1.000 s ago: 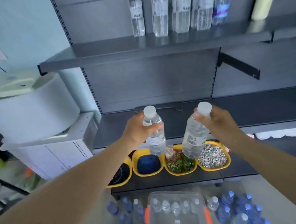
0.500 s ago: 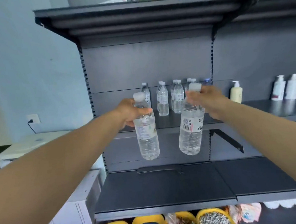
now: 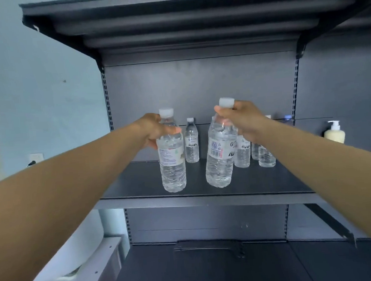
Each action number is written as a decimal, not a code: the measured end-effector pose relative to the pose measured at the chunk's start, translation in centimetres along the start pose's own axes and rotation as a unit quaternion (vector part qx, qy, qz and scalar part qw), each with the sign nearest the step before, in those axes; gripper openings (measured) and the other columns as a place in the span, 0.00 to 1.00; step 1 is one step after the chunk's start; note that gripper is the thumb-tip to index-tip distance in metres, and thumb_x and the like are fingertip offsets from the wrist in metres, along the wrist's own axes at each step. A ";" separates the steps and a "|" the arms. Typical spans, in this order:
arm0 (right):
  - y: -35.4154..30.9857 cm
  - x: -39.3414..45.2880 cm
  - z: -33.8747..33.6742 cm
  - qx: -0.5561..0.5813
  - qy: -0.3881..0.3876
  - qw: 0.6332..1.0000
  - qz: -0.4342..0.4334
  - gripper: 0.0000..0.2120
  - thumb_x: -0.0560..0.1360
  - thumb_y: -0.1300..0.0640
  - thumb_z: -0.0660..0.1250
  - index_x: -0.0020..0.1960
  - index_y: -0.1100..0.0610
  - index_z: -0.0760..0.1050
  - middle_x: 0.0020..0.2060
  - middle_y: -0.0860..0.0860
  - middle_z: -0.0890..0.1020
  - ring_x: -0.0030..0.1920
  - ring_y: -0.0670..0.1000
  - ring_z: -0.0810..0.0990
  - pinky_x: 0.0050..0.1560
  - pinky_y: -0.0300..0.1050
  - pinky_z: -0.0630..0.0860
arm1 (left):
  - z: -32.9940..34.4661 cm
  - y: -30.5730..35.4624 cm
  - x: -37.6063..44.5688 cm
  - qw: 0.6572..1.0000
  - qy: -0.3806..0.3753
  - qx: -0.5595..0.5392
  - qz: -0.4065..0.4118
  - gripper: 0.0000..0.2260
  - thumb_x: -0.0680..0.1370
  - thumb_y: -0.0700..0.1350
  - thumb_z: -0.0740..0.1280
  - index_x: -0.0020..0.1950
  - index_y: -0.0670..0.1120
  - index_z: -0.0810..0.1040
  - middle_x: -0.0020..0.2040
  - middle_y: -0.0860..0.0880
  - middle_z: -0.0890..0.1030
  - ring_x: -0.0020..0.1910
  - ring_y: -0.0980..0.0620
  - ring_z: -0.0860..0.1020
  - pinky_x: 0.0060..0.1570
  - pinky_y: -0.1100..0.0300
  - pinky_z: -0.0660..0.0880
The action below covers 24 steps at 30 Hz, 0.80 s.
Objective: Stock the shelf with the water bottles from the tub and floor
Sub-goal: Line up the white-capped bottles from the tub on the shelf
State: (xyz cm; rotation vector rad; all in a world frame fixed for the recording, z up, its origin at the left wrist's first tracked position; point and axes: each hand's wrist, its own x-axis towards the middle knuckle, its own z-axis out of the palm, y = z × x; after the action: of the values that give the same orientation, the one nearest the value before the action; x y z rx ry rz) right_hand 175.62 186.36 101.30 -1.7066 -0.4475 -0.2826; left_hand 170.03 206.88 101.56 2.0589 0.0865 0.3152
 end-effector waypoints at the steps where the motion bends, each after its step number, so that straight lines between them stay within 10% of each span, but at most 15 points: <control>1: 0.4 0.9 0.5 0.003 0.002 1.000 0.003 0.11 0.75 0.54 0.68 0.55 0.57 0.77 0.51 0.52 0.80 0.51 0.51 0.77 0.53 0.45 0.72 | 0.0 -0.4 1.2 1.000 0.008 -0.003 -0.002 0.22 0.72 0.44 0.73 0.63 0.42 0.72 0.57 0.45 0.78 0.53 0.46 0.78 0.55 0.47 0.76; 24: 13.1 18.9 13.1 -0.067 0.055 0.994 0.067 0.10 0.75 0.54 0.67 0.54 0.57 0.78 0.44 0.49 0.78 0.48 0.49 0.76 0.51 0.44 0.70 | -1.1 -12.4 28.1 0.999 -0.029 -0.022 -0.001 0.25 0.67 0.47 0.77 0.61 0.44 0.76 0.60 0.45 0.79 0.57 0.45 0.78 0.61 0.48 0.74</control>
State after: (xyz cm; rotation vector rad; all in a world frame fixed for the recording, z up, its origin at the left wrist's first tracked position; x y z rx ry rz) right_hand 197.54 199.96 95.36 -1.8321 -0.2352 -0.3136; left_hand 197.71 219.33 96.55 2.0236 0.0456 0.2534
